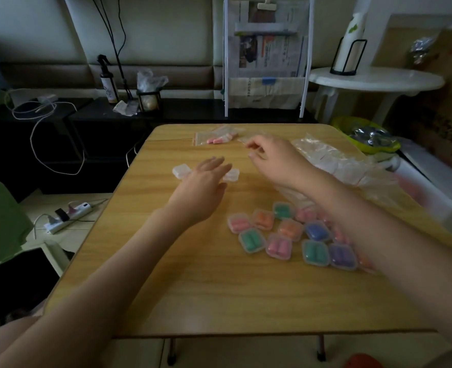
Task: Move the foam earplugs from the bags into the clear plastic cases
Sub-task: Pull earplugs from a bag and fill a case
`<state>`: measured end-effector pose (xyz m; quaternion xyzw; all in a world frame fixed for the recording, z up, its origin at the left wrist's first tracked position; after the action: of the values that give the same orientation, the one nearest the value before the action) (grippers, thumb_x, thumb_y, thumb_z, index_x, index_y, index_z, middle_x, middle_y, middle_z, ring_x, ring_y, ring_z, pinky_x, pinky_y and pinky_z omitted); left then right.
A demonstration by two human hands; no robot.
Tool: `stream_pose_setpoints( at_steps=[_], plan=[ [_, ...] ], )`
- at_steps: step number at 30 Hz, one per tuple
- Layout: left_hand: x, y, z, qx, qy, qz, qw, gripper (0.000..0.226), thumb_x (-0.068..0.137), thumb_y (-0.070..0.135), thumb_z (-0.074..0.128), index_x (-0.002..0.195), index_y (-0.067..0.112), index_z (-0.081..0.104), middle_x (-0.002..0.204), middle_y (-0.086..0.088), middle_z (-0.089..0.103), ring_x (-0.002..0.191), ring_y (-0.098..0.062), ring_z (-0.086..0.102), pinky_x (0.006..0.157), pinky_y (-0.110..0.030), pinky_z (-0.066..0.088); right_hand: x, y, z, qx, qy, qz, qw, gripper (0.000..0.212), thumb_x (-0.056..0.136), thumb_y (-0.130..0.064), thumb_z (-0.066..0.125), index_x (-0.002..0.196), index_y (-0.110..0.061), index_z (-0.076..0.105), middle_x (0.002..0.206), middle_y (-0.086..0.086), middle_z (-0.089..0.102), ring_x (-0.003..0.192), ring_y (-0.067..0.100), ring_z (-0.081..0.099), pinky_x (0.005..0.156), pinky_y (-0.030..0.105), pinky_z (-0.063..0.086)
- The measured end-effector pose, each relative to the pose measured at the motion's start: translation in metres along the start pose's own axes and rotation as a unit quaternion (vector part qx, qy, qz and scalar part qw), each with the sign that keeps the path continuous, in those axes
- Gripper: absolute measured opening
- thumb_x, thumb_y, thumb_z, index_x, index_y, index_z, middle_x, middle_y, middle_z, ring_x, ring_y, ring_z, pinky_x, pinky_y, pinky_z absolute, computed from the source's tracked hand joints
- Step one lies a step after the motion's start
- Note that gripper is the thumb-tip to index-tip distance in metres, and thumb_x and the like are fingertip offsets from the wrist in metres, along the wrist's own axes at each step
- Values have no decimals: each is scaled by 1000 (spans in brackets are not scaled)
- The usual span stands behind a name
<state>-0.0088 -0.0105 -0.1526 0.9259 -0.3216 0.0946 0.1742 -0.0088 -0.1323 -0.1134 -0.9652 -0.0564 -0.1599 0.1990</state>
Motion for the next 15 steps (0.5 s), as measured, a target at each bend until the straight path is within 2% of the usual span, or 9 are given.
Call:
stream_pose_setpoints(
  at_steps=[2, 5, 9, 12, 15],
  plan=[
    [12, -1, 14, 49, -47, 42, 997, 52, 100, 22, 39, 149, 25, 21, 159, 2, 13, 146, -15, 4, 118, -38, 9, 33, 18, 12, -46, -7, 30, 998, 37, 100, -19, 44, 136, -14, 47, 134, 6, 54, 118, 22, 52, 93, 29, 41],
    [19, -7, 24, 77, -61, 73, 992, 51, 102, 27, 32, 150, 28, 15, 159, 4, 7, 146, -12, -5, 117, -36, -1, 68, 44, 38, -126, -59, 64, 988, 43, 101, -23, 38, 144, -17, 37, 144, 11, 45, 126, 30, 47, 102, 42, 42],
    [18, -11, 38, 63, -82, 83, 991, 50, 102, 33, 27, 151, 27, 15, 159, 6, 10, 145, -9, -3, 116, -34, -3, 84, 61, 68, -209, -163, 87, 960, 45, 104, -32, 30, 149, -31, 28, 156, 7, 25, 141, 30, 27, 113, 48, 22],
    [20, -11, 35, 44, -66, 82, 993, 50, 102, 29, 30, 150, 25, 20, 158, 5, 17, 146, -9, 3, 118, -32, -2, 90, 69, 84, -196, -198, 115, 954, 44, 104, -35, 29, 144, -21, 39, 151, 8, 36, 138, 29, 32, 114, 47, 18],
    [20, -6, 25, 28, -34, 86, 995, 44, 101, 24, 34, 145, 20, 34, 153, 2, 32, 145, -10, 13, 117, -29, 0, 95, 67, 82, -210, -159, 106, 959, 41, 102, -38, 32, 127, -16, 57, 133, 8, 56, 127, 27, 45, 114, 51, 16]
  ],
)
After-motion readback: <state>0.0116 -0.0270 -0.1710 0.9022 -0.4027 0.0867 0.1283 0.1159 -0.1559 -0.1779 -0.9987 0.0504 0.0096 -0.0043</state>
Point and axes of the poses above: each hand's wrist, its own x-axis towards the middle knuckle, its own z-axis out of the palm, y = z × x, the point moved 9 cm from there along x, towards the middle knuckle
